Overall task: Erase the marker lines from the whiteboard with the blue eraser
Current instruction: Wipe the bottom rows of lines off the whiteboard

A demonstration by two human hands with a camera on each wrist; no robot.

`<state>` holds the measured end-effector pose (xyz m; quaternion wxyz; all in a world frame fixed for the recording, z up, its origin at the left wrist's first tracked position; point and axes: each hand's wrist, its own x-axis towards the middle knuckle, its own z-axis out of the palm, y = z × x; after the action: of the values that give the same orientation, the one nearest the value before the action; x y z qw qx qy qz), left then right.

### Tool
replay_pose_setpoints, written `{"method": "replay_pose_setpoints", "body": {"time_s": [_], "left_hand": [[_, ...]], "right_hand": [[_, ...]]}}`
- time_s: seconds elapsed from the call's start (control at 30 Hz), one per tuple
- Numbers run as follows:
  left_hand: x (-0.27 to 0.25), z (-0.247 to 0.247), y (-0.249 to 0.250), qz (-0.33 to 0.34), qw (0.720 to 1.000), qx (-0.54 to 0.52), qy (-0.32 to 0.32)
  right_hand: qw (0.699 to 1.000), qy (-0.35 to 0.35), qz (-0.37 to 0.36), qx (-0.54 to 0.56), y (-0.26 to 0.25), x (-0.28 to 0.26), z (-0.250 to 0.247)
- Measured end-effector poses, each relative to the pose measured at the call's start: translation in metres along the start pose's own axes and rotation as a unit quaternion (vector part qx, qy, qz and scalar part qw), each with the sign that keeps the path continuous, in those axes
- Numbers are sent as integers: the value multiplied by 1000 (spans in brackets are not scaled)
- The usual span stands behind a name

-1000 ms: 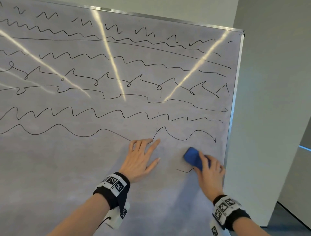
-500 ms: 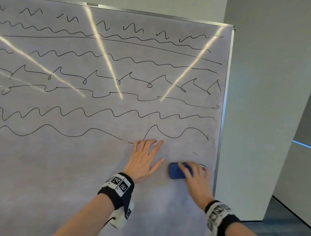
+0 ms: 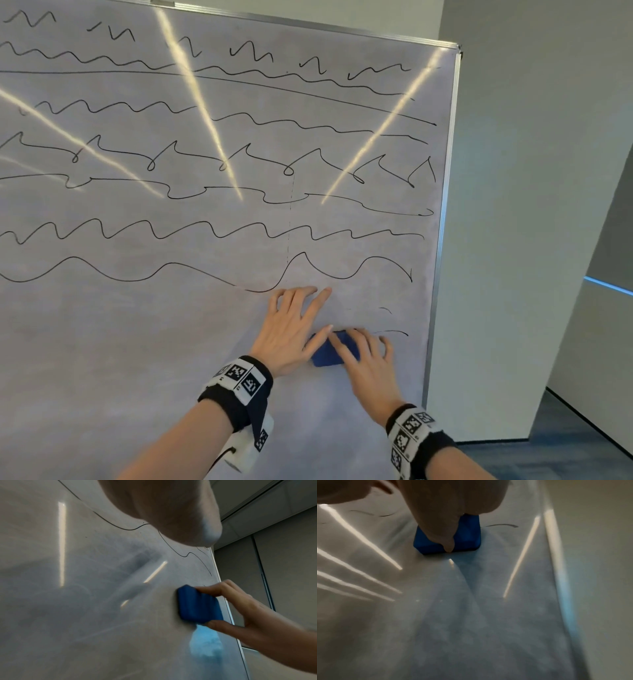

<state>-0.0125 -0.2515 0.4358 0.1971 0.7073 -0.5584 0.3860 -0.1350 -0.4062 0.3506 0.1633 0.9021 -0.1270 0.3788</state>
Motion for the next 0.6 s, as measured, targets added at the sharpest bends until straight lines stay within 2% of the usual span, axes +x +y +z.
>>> {"method": "replay_pose_setpoints", "body": {"time_s": [0.17,0.3,0.37,0.5,0.6], "left_hand": [[-10,2,-3,-3,1000,-12,0],[-18,-1,-11,-13,1000,-11,-1],[-17,0,-10,-17,1000,-8,0],[-9,0,-2,-13,1000,-9,9],[-7,-1,-2,-15,1000,-10,8]], "right_hand": [[989,59,136,-1,73,-19,-18],[980,71,186,2,74,-17,-19],[985,74,157,8,50,-7,-14],[998,42,41,26,-6,10,-1],[999,42,18,13,5,12,-2]]}}
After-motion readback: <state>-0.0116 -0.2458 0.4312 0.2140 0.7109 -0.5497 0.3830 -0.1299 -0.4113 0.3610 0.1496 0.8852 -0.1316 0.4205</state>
